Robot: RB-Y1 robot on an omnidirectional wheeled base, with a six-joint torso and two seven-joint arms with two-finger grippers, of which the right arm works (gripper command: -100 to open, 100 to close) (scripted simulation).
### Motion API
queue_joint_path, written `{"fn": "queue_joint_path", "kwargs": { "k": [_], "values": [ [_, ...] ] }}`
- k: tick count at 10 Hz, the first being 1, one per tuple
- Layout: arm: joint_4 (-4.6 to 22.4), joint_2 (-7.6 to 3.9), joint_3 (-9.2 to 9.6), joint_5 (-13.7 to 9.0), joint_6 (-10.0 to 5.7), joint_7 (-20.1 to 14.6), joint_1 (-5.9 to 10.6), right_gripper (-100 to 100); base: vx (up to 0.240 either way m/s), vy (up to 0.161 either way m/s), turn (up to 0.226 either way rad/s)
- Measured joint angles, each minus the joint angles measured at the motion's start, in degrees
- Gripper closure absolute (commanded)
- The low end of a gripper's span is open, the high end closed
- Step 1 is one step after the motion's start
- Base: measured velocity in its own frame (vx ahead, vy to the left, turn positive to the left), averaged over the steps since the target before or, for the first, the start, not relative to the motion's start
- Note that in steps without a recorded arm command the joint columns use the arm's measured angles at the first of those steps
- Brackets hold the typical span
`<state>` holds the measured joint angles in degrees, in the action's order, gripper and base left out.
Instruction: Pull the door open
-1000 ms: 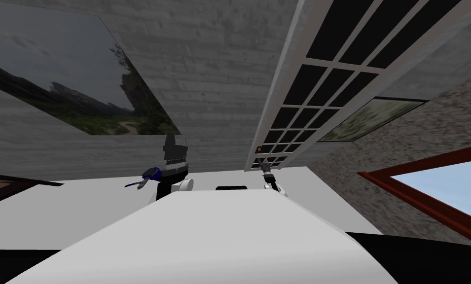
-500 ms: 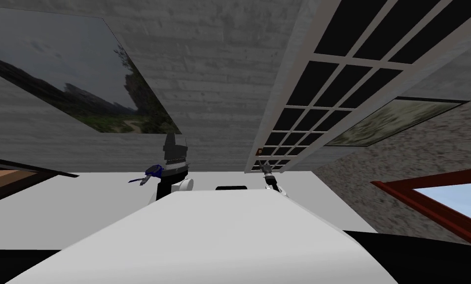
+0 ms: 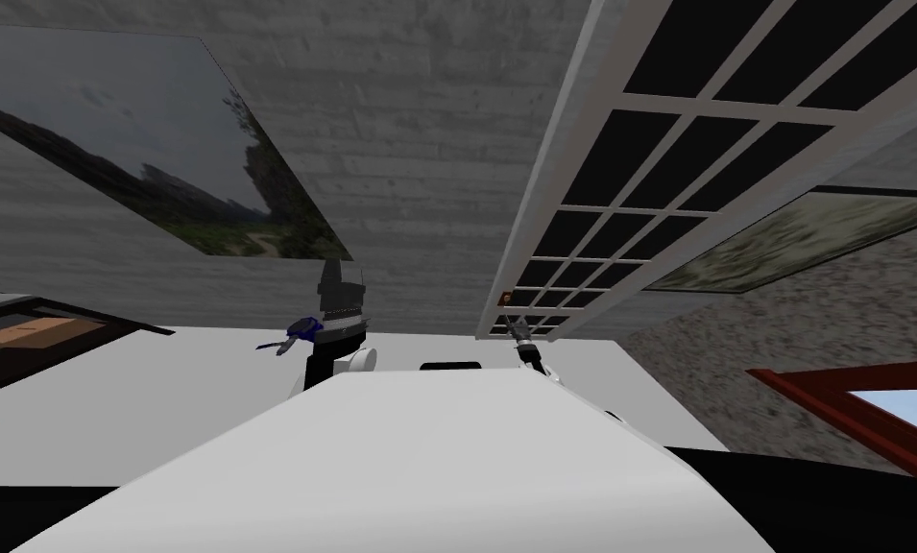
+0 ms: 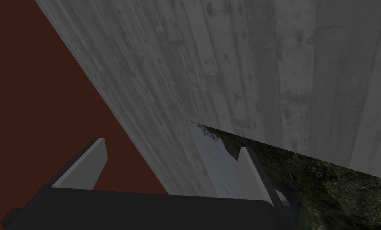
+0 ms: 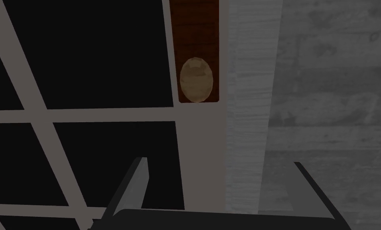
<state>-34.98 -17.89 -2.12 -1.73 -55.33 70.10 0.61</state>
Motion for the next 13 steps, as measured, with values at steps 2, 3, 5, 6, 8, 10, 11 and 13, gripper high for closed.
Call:
{"fn": "queue_joint_path", "kwargs": {
  "k": [2,3,5,6,8,10,11,13],
  "values": [
    [3.3,-0.20,-0.08,0.0,-1.04,1.2,1.21,-100,0.019,-0.046,0.065],
    [3.5,-0.21,-0.08,0.0,-1.13,1.4,1.27,-100,0.084,-0.012,0.023],
    [3.8,0.05,-0.22,-0.1,-1.24,1.7,1.34,-100,0.172,-0.040,0.029],
    [3.8,0.22,-0.30,-0.2,-1.28,1.9,1.30,-100,0.218,-0.060,0.037],
    [4.0,0.64,-0.51,-0.4,-1.34,2.5,1.39,-100,0.199,-0.049,0.037],
    [4.4,1.05,-0.72,-0.6,-1.53,3.0,1.50,-100,0.180,-0.050,0.028],
    [4.3,1.23,-0.82,-0.7,-1.52,3.2,1.46,-100,0.069,-0.017,-0.012],
    [4.3,1.32,-0.73,-0.6,-1.66,3.2,1.35,100,-0.028,0.007,0.002]
  ]
}}
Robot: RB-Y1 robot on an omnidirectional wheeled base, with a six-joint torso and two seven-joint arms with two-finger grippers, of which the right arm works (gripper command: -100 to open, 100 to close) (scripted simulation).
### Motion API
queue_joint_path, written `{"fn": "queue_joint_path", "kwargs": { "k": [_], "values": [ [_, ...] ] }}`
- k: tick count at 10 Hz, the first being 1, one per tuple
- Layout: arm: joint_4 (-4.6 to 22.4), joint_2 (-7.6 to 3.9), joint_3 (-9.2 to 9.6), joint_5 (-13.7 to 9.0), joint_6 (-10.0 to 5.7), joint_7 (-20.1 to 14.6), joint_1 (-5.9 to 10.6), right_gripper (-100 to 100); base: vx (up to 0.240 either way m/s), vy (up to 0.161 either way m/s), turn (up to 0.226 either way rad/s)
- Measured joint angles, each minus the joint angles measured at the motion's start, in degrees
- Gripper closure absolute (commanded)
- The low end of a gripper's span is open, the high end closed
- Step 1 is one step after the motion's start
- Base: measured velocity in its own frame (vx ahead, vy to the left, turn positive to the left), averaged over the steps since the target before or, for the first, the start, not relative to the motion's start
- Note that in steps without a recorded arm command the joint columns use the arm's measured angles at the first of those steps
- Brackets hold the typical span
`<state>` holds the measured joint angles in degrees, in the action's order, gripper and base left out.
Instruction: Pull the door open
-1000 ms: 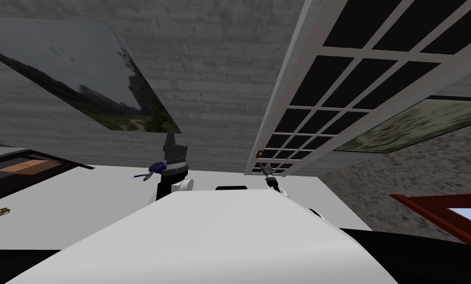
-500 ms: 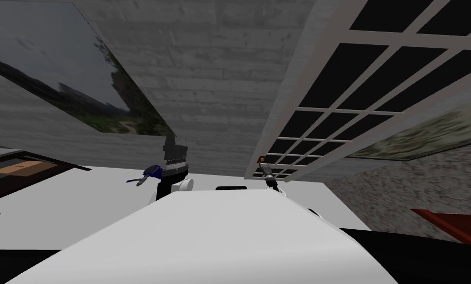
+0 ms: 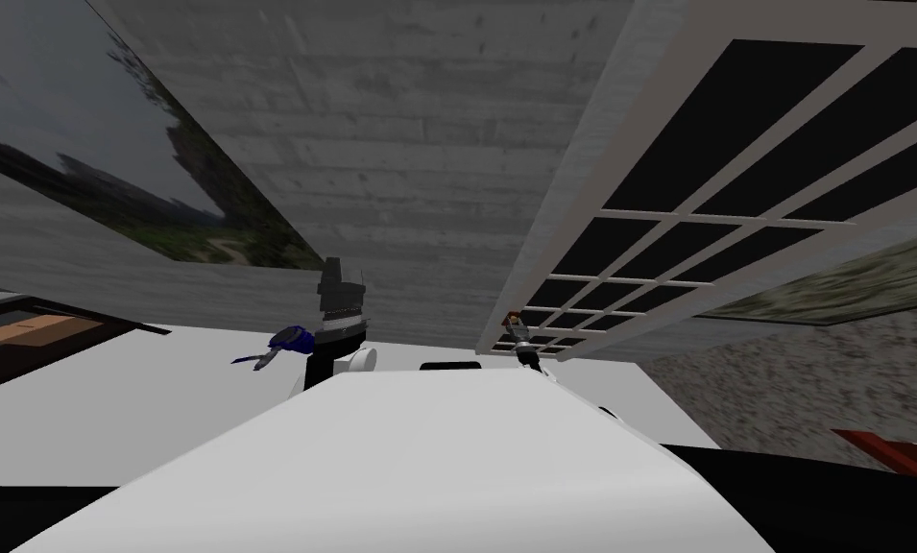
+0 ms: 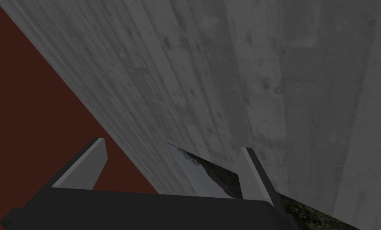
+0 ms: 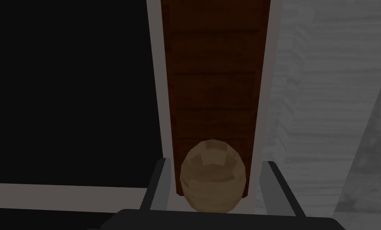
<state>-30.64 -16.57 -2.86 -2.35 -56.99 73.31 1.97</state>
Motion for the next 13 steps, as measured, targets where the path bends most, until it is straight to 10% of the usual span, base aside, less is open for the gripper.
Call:
{"fn": "queue_joint_path", "kwargs": {
  "k": [13],
  "values": [
    [-2.0,0.03,0.14,-2.5,-0.03,-8.2,-1.91,100,-0.022,-0.013,0.057]
  ]
}}
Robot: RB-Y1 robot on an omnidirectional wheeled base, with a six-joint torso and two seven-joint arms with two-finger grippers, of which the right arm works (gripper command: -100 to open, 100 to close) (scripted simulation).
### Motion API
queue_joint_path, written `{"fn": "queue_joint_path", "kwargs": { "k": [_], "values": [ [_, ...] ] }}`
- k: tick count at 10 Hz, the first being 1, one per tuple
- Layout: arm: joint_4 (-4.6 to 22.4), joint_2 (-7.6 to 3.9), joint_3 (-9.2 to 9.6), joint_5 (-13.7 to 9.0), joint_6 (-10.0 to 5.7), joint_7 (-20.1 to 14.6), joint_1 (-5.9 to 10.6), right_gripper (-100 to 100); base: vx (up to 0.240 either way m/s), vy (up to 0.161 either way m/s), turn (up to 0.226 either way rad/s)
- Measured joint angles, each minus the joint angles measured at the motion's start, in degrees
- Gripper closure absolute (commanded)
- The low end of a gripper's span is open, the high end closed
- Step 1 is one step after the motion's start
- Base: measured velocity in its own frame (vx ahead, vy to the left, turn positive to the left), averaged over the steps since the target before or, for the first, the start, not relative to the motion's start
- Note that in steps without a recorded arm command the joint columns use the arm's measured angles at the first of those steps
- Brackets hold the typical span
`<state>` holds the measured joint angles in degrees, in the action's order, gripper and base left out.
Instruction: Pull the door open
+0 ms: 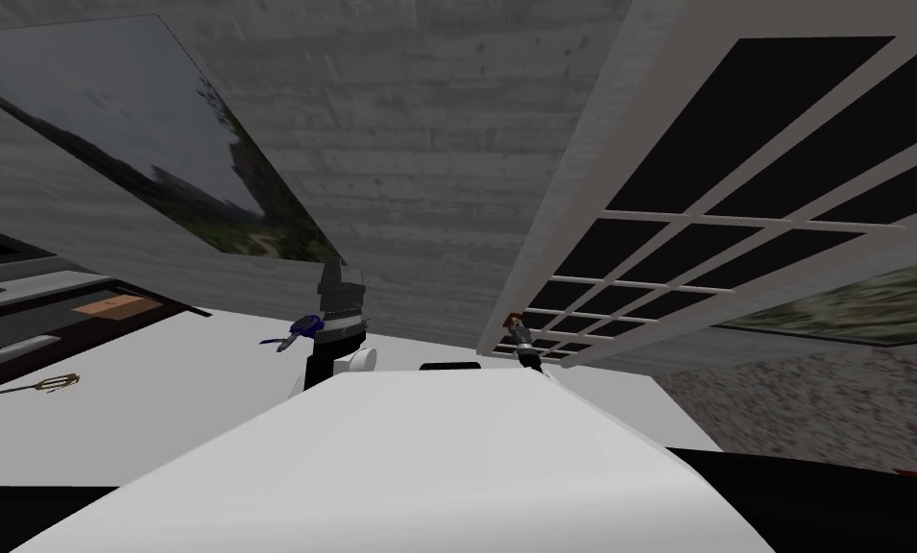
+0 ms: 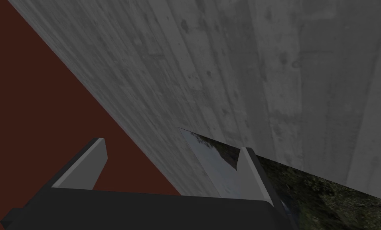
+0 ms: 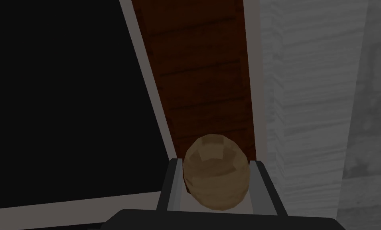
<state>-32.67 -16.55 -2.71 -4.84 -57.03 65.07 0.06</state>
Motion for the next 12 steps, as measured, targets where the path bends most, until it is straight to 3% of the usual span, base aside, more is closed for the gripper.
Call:
{"fn": "queue_joint_path", "kwargs": {
  "k": [3,5,7,8,12],
  "values": [
    [1.3,0.03,0.15,-0.8,-1.20,-3.2,0.32,100,-0.021,-0.012,0.030],
    [-1.3,0.18,0.16,-1.2,-0.07,-4.3,-1.19,100,-0.030,-0.020,0.114],
    [-1.5,0.18,0.24,-2.1,-0.52,-7.5,-1.71,100,-0.049,-0.030,0.092],
    [-3.0,0.34,0.32,-2.6,-0.05,-9.0,-2.56,100,-0.041,-0.019,0.064],
    [-2.3,0.36,0.59,-4.3,-1.05,-15.8,-2.80,100,-0.040,-0.021,0.077]
  ]
}}
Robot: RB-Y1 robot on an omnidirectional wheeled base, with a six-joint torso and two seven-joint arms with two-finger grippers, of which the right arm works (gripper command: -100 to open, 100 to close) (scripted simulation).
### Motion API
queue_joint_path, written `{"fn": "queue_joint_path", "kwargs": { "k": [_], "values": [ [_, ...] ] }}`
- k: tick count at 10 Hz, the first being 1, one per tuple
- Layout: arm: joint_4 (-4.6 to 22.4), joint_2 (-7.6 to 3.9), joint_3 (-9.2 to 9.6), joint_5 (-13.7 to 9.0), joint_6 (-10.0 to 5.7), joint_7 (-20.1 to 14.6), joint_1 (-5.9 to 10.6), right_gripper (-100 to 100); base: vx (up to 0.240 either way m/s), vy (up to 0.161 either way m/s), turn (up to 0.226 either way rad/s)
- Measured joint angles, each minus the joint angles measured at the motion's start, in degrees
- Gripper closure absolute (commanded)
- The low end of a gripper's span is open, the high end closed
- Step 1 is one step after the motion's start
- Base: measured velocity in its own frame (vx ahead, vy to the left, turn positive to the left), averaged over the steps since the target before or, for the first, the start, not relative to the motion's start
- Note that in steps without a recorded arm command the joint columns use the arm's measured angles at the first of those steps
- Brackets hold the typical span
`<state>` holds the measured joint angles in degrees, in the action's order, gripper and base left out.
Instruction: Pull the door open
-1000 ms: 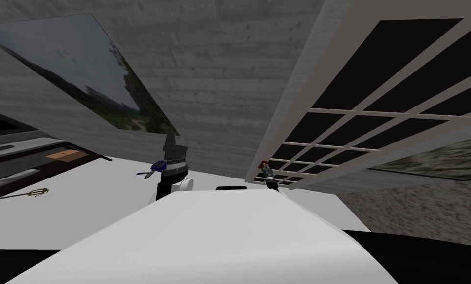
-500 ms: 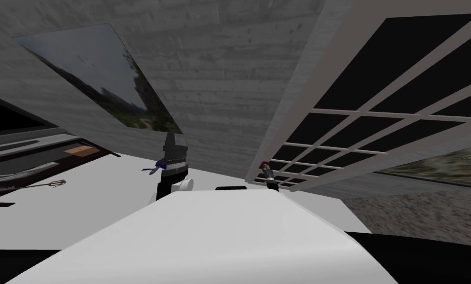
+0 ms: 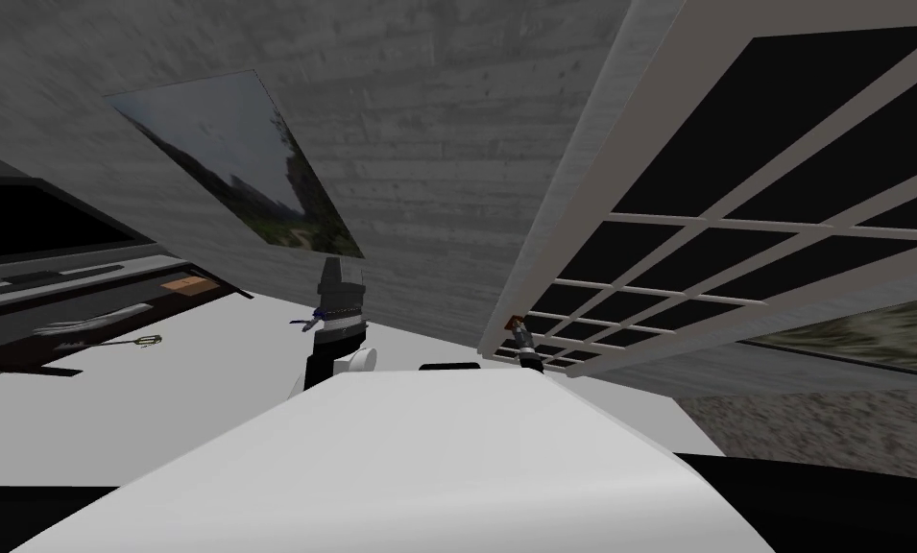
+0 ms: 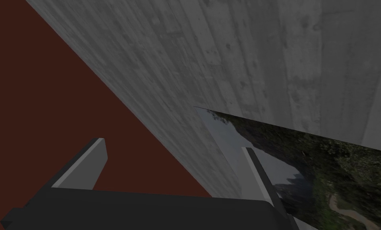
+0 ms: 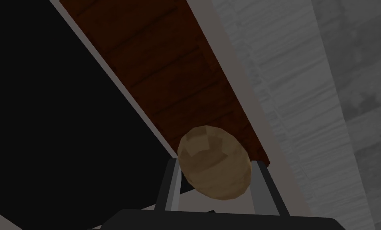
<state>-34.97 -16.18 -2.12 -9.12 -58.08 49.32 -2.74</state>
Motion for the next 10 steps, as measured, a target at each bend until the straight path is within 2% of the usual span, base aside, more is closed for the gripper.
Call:
{"fn": "queue_joint_path", "kwargs": {
  "k": [1,2,5,7,9,10],
  "values": [
    [-0.8,0.08,0.08,-0.2,0.27,-1.1,-0.42,100,-0.024,-0.017,0.046],
    [-3.0,0.32,0.12,-0.5,1.06,-2.1,-1.76,100,-0.026,-0.018,0.073],
    [-3.2,0.49,0.24,-1.5,0.53,-5.9,-2.45,100,-0.029,-0.015,0.069],
    [-5.5,0.44,0.37,-2.1,1.27,-8.6,-3.92,100,-0.020,-0.009,0.007],
    [-5.0,0.84,0.35,-2.2,1.14,-8.7,-3.54,100,-0.007,-0.004,0.026],
    [-5.6,0.81,0.34,-2.5,1.30,-9.6,-4.07,100,-0.019,-0.012,0.037]
  ]
}}
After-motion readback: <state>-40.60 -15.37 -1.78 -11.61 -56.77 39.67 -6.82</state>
